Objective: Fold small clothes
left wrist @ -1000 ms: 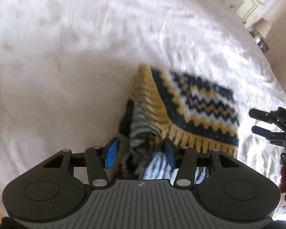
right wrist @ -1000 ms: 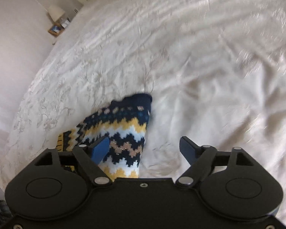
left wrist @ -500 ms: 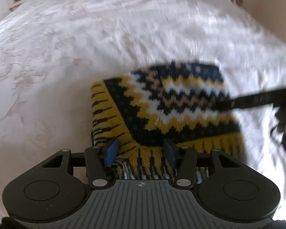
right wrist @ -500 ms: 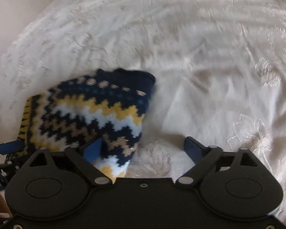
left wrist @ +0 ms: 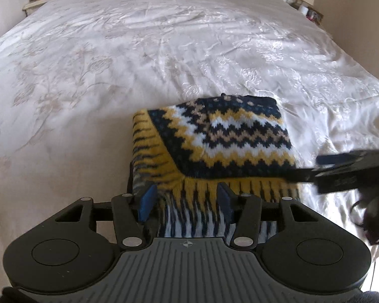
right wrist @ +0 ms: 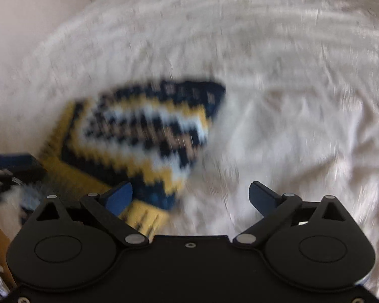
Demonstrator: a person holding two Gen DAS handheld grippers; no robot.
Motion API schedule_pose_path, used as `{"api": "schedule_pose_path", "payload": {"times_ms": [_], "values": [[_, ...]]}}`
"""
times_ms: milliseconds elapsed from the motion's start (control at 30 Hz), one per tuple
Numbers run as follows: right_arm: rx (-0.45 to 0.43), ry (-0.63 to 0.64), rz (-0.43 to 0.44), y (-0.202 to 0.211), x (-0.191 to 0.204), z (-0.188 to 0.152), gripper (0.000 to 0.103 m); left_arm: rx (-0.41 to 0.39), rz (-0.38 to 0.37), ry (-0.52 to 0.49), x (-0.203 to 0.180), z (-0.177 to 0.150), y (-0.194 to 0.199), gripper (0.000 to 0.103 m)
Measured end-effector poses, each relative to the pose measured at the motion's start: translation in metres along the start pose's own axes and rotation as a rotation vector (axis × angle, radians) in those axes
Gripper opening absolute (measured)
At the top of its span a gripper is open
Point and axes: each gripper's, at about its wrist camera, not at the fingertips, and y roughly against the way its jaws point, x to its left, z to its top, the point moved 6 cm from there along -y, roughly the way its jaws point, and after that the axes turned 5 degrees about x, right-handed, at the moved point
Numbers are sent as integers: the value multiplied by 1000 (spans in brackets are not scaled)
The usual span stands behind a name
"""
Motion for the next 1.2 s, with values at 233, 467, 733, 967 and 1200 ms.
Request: {"api": "schedule_pose_path", "payload": {"times_ms": [233, 467, 733, 967, 1200], "values": [[-41, -30, -5, 15, 0, 1, 102, 8, 32, 41, -8, -5, 13, 67], [-115, -16, 12, 57, 15, 0, 102, -1, 68, 63, -17, -6, 28, 92], [-158, -28, -26, 87, 40, -18, 102, 8, 50, 93, -5, -15, 36, 94], [-177, -103, -67, 103, 62, -37, 102, 28, -13, 36, 2, -27, 51, 93], [-199, -150, -97, 124, 92, -56, 102, 20, 15, 11, 12, -32, 78, 93]]}}
